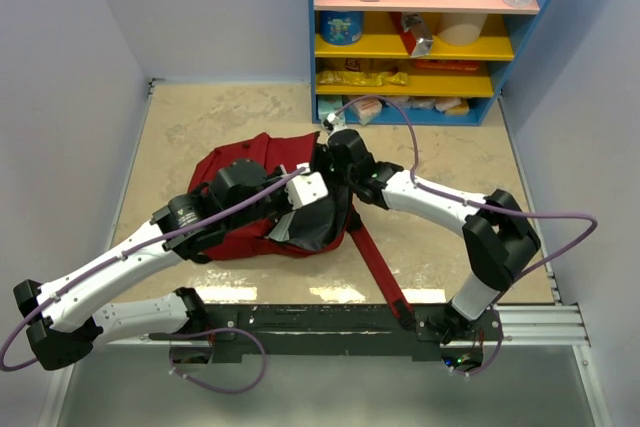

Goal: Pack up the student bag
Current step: Place the book in the student bag.

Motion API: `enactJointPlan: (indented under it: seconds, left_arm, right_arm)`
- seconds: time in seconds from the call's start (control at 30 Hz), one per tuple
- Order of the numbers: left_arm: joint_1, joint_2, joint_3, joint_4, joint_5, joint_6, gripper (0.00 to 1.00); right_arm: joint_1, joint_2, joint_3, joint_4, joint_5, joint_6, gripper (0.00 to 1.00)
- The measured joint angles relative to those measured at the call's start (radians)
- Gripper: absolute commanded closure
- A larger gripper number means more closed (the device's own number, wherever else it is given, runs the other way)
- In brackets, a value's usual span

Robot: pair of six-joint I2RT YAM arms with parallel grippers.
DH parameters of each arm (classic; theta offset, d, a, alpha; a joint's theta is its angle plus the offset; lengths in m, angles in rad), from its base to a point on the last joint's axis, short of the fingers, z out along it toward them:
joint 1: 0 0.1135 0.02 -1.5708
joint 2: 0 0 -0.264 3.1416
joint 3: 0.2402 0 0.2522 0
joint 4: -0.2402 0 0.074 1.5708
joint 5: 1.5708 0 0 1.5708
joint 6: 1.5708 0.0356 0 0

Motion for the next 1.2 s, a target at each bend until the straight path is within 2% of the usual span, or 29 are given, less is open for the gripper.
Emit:
enactJointPlan:
  seconds: [0.03, 0.07, 0.17, 0.23, 0.53, 0.67, 0.8, 1.2]
  left_arm:
    - [0.0, 0.0, 0.0, 0.0, 0.0, 0.0, 1.0]
    - [0.0, 0.0, 0.0, 0.0, 0.0, 0.0, 1.0]
    - [0.0, 0.0, -0.002, 0.001, 0.003, 0.0, 1.0]
    - [0.0, 0.0, -0.002, 0.001, 0.004, 0.0, 1.0]
    - [0.0, 0.0, -0.002, 0.0, 0.004, 0.0, 1.0]
    - [0.0, 0.0, -0.002, 0.0, 0.004, 0.0, 1.0]
    - [0.0, 0.0, -0.002, 0.0, 0.005, 0.0, 1.0]
    - [0.0, 0.0, -0.001, 0.0, 0.004, 0.0, 1.0]
  right_arm:
    - [0.001, -0.008, -0.009, -0.002, 0.005, -0.002, 0.39]
    - [0.002, -0.021, -0.025, 0.001, 0.011, 0.0, 0.53]
    - [0.003, -0.075, -0.087, 0.001, 0.018, 0.004, 0.71]
    - [0.004, -0.1, -0.109, 0.006, 0.016, 0.006, 0.77]
    - [0.005, -0.139, -0.143, 0.002, 0.022, -0.011, 0.84]
    - [0.001, -0.164, -0.145, -0.017, 0.045, -0.026, 0.95]
    - [-0.003, -0.162, -0.145, -0.035, 0.081, -0.04, 1.0]
    - [-0.001, 0.013, -0.112, 0.023, 0.148, -0.045, 1.0]
